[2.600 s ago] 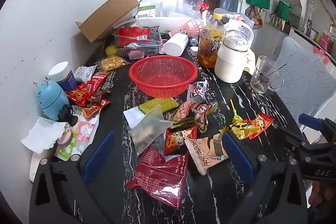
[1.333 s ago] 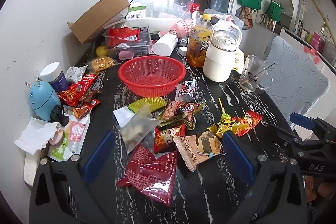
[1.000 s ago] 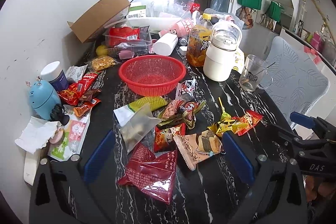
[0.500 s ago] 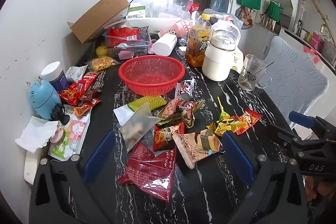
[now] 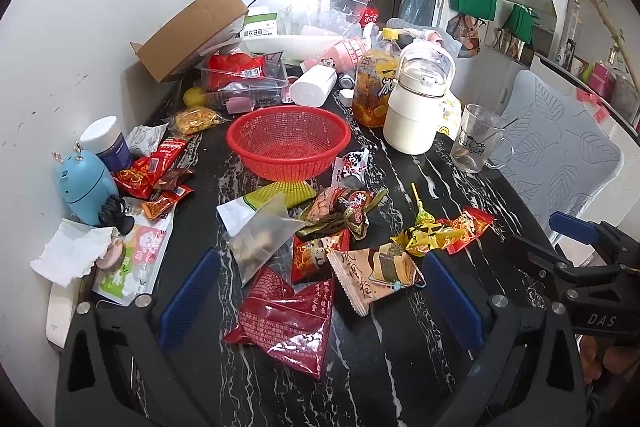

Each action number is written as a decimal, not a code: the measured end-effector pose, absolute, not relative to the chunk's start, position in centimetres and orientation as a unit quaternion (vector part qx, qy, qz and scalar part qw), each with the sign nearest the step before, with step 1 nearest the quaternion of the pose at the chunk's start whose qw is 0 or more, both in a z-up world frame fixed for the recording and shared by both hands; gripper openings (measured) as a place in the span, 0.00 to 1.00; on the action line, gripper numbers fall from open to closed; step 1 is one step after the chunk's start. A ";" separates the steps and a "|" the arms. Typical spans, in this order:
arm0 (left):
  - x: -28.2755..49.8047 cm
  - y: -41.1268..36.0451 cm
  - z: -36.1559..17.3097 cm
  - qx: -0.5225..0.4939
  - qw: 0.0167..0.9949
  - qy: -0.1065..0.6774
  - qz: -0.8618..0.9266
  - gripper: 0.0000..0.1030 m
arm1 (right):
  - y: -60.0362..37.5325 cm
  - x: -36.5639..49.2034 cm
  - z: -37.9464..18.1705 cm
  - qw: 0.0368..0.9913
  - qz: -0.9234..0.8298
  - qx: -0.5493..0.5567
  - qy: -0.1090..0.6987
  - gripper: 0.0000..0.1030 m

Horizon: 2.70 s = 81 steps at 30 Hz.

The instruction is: Organize snacks

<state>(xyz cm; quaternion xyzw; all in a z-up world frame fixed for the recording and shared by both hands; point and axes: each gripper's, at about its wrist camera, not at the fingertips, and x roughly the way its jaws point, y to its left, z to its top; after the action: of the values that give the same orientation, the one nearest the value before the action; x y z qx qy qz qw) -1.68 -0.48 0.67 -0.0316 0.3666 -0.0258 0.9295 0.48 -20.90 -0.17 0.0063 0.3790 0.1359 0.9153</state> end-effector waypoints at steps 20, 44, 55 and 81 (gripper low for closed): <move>-4.6 0.4 -1.1 -0.052 0.924 0.378 -0.019 1.00 | -20.8 -2.2 -2.4 0.909 0.156 0.016 0.385 1.00; -1.1 2.6 -8.0 -0.064 0.890 0.449 -0.049 1.00 | -19.3 0.5 -7.8 0.881 0.192 0.018 0.431 1.00; 2.2 3.0 -11.0 -0.076 0.859 0.499 -0.087 0.99 | -18.9 2.6 -8.6 0.874 0.194 0.020 0.445 1.00; -0.4 0.3 -7.4 -0.013 0.875 0.482 -0.047 0.64 | -23.9 4.9 -8.4 0.886 0.122 0.029 0.446 1.00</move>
<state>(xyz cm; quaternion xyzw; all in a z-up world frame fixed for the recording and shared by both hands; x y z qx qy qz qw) -0.44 0.35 -7.40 -0.0134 0.4815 -0.0475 0.8750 4.94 -23.88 -8.39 0.0286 0.4461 0.1218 0.8862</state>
